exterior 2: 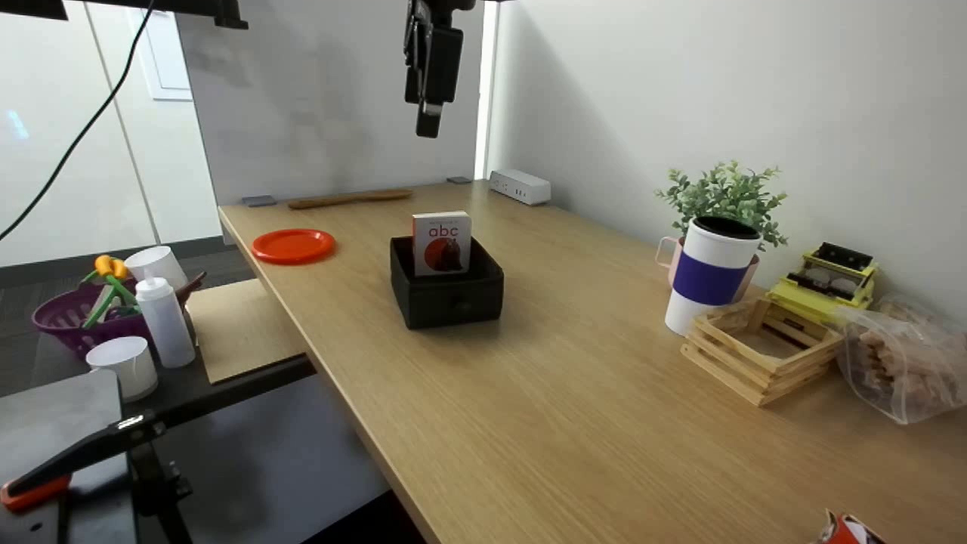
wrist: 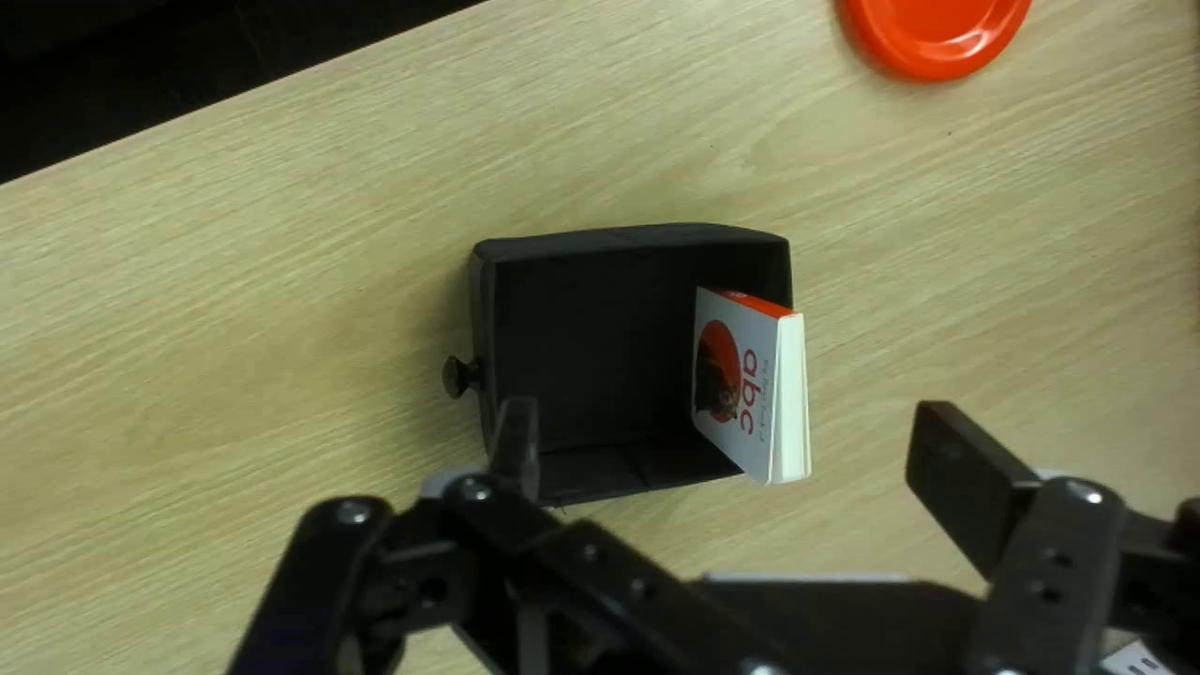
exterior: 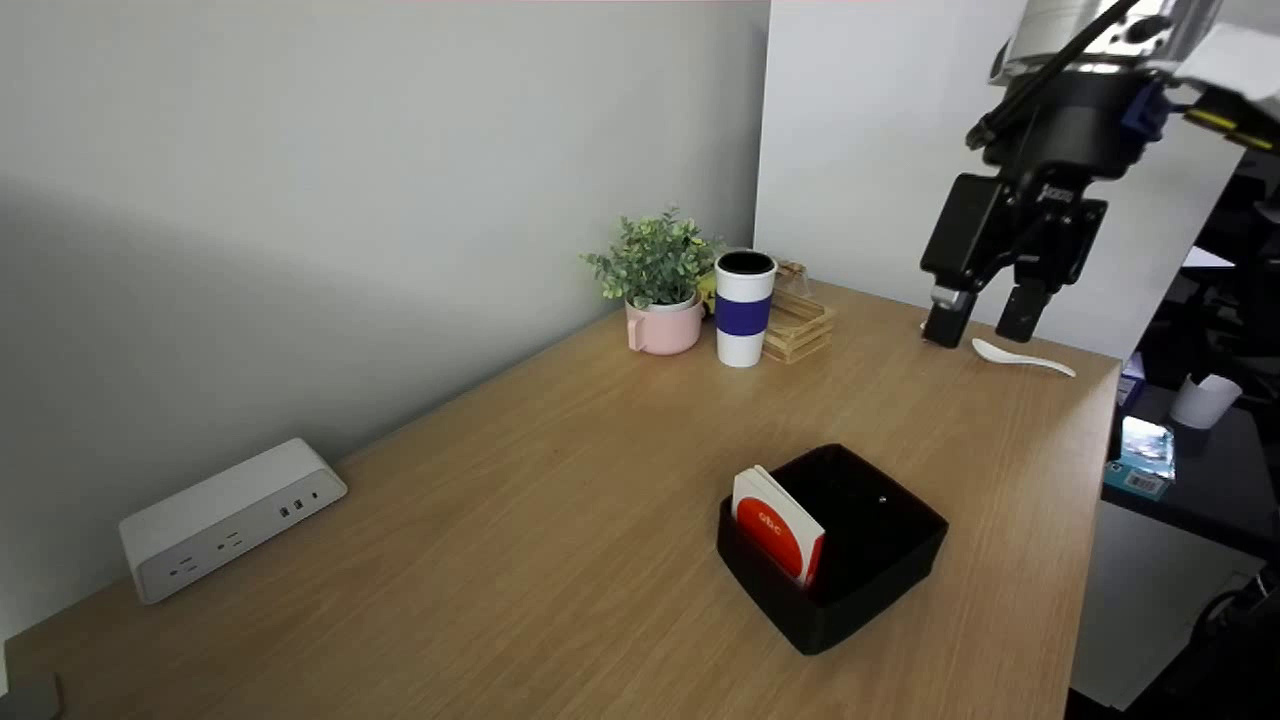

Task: Remove the book from the black bowl and put it on the table

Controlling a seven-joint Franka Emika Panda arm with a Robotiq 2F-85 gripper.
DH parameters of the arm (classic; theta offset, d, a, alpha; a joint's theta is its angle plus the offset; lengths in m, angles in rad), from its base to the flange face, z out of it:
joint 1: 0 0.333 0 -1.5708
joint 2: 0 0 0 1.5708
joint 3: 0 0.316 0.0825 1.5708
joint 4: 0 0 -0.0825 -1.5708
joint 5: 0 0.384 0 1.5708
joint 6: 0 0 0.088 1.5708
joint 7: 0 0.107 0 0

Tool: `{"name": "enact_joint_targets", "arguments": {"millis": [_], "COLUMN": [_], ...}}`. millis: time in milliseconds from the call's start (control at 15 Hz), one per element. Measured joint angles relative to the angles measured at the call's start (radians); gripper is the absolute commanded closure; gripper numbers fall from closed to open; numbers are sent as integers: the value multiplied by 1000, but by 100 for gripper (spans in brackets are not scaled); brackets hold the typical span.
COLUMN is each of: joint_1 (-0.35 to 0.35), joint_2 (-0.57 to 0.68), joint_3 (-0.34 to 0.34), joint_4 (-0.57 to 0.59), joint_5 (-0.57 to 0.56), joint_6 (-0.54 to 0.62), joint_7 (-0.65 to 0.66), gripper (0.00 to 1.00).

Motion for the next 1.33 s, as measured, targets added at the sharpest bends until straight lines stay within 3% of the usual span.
{"name": "enact_joint_targets", "arguments": {"millis": [267,867,1333], "joint_1": [5,13,65], "joint_2": [104,113,233], "joint_3": [5,6,23], "joint_4": [89,107,237], "joint_5": [-41,-41,-63], "joint_6": [-28,-37,-61], "joint_7": [14,13,18], "gripper": [0,0,0]}}
